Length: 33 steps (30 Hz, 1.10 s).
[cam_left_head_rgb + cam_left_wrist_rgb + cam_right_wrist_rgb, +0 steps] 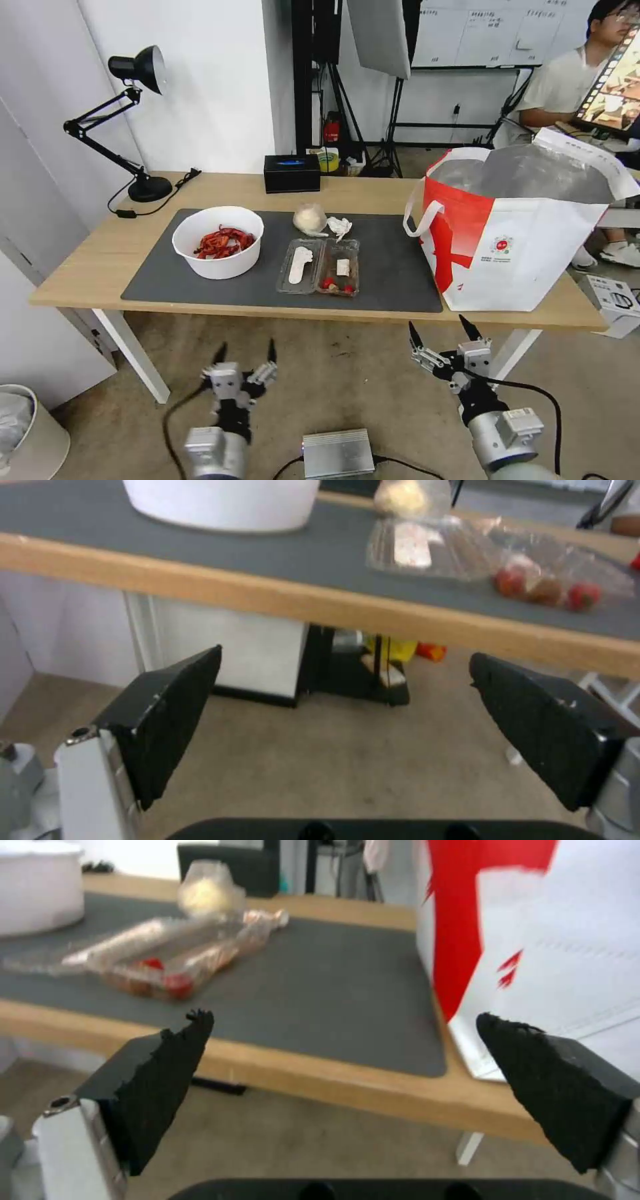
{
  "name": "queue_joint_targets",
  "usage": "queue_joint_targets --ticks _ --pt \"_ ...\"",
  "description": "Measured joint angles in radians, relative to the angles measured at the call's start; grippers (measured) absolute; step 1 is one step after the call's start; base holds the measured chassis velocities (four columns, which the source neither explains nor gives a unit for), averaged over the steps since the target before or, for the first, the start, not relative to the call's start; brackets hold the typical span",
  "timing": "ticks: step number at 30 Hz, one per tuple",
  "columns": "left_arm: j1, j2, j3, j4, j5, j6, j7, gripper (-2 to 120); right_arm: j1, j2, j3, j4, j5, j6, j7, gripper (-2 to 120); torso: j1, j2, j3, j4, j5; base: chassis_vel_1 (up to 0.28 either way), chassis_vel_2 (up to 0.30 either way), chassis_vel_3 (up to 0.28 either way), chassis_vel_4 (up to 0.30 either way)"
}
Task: Pick up the trash from the table and place it into the takeout bag.
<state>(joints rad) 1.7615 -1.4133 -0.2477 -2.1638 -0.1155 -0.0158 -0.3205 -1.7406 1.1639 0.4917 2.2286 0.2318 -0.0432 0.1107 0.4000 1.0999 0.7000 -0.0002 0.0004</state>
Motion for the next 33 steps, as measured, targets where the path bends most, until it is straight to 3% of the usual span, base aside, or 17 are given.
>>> queue_joint_targets --ticks 1,2,4,7,23,33 --pt "0.001 0.004 -0.001 0.001 -0.001 -0.019 -0.001 100 0.009 -0.048 -0.008 -0.01 0.034 -0.006 0.017 100 0.0 0.0 0.0 0.0001 -0.0002 0.0 0.0 0.0 0.0" --pt "0.001 0.004 -0.001 0.001 -0.001 -0.019 -0.001 100 0.009 -0.048 -0.008 -0.01 0.034 -0.006 0.017 100 0.0 0.0 0.0 0.0001 -0.0002 0.0 0.0 0.0 0.0" --pt "0.009 0.008 -0.012 -0.019 -0.001 -0.033 -0.002 100 0.028 -0.155 -0.026 -0.033 0.107 -0.021 0.052 100 0.0 0.0 0.0 0.0001 -0.0001 0.0 0.0 0.0 0.0" --pt "0.012 0.008 -0.016 -0.033 0.001 -0.035 0.0 100 0.049 -0.195 -0.059 -0.075 0.144 0.019 0.057 100 0.0 0.0 0.0 0.0004 -0.0001 0.0 0.0 0.0 0.0" --pt "0.02 0.008 -0.04 -0.113 0.004 -0.04 0.009 100 0.067 -0.201 -0.074 -0.093 0.155 0.068 0.053 100 0.0 0.0 0.0 0.0001 -0.0004 0.0 0.0 0.0 0.0" --pt "0.012 0.015 -0.055 -0.123 -0.004 -0.04 0.012 100 0.074 -0.201 -0.075 -0.084 0.165 0.071 0.049 100 0.0 0.0 0.0 0.0001 -0.0004 0.0 0.0 0.0 0.0"
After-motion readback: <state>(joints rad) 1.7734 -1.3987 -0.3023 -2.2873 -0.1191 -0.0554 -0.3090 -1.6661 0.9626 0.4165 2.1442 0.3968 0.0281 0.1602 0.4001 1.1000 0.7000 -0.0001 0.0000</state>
